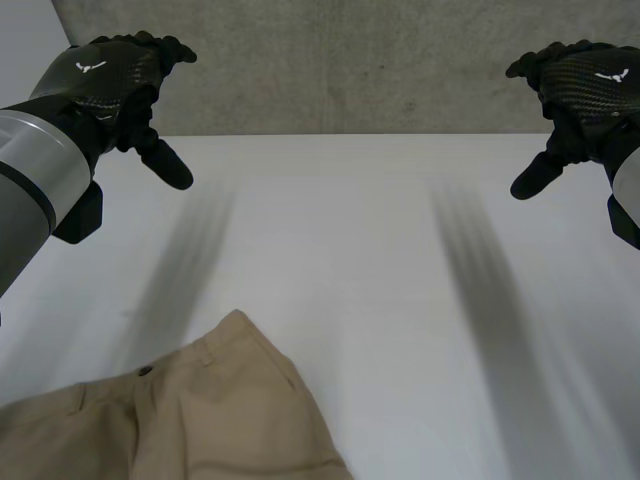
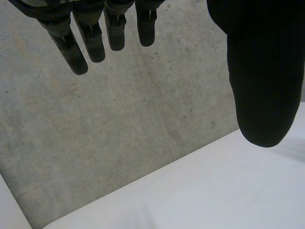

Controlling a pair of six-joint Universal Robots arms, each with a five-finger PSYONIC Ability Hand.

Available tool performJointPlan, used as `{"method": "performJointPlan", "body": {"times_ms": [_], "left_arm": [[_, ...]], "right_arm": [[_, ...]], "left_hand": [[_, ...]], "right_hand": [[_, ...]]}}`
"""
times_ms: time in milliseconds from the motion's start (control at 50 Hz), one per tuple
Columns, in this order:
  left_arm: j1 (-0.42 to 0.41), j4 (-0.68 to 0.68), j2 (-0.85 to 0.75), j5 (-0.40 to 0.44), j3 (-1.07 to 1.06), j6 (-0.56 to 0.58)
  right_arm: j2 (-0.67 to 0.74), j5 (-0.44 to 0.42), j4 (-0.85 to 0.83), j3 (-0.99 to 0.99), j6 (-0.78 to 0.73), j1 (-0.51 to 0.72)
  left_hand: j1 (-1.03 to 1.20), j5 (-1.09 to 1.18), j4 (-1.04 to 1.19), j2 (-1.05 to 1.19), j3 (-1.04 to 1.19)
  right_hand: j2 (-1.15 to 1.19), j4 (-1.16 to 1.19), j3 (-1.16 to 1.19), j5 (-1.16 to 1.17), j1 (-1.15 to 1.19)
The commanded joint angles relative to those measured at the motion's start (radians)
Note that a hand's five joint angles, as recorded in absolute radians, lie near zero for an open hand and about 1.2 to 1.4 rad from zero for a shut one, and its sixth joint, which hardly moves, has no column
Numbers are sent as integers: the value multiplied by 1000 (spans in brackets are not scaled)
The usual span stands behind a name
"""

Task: Fold the shorts.

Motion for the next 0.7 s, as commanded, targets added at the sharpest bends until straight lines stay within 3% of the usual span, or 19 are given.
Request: {"method": "performJointPlan", "body": {"times_ms": [20, 120, 220, 360, 460, 700], "left_arm": [[-3, -12, -21, 5, 1, 35], [-28, -37, -64, 40, -25, 156], [-106, -64, -120, 140, -107, 331], [-178, -52, -203, 166, -224, 536], [-181, -29, -269, 168, -259, 592], [-180, 34, -361, 166, -285, 602]], "right_arm": [[7, -84, 6, 3, -47, 0], [27, -183, 14, 23, -145, -2], [50, -197, 12, 32, -171, -3], [68, -205, 12, 41, -173, -3], [70, -210, 9, 52, -174, -3], [102, -205, 8, 64, -177, -2]], "left_hand": [[-5, -31, -14, -10, -22], [10, -16, 0, 5, -7], [25, -1, 15, 20, 7], [60, 34, 50, 55, 42], [104, 78, 94, 99, 87], [330, 304, 320, 325, 313]], "right_hand": [[-48, -58, -11, -65, 9], [-48, -58, -11, -65, 9], [-48, -58, -11, -65, 9], [-48, -58, -11, -65, 9], [-48, -58, -11, -65, 9], [-48, -58, -11, -65, 9]]}}
